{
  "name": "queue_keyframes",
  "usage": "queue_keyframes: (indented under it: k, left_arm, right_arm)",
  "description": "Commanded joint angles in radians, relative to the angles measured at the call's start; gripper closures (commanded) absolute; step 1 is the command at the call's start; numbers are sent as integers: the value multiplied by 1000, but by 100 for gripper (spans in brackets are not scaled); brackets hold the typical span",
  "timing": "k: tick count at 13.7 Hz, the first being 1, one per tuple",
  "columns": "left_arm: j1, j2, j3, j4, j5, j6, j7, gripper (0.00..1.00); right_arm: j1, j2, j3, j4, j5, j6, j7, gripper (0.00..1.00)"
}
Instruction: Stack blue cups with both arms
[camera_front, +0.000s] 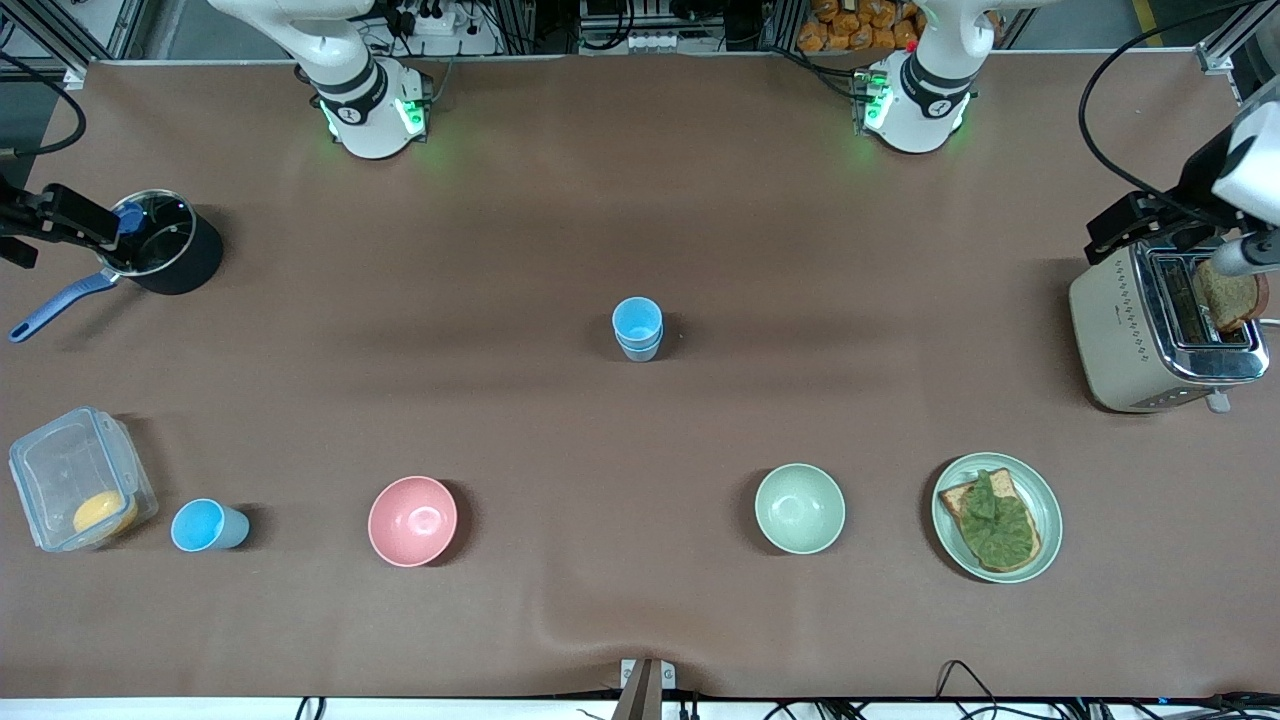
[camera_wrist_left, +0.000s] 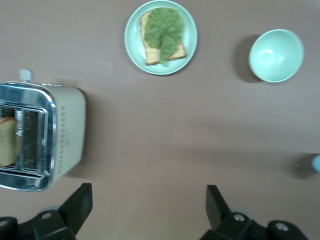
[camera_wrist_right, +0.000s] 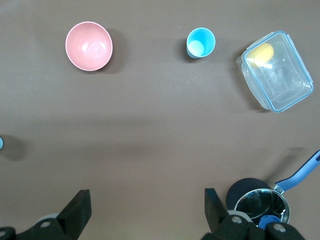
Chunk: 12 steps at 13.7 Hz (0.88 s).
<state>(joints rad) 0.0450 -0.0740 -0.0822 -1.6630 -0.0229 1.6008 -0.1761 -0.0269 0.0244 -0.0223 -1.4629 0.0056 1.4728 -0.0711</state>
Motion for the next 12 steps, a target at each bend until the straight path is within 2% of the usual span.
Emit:
queue_keyframes:
  k: [1, 12]
  left_arm:
    - [36, 11, -5, 39, -43, -28, 18, 0]
    - [32, 26, -8, 51, -38, -28, 14, 0]
  right_arm:
    - [-4, -8, -1, -1, 8, -12, -4, 0]
    - [1, -4, -1, -8, 8, -14, -4, 0]
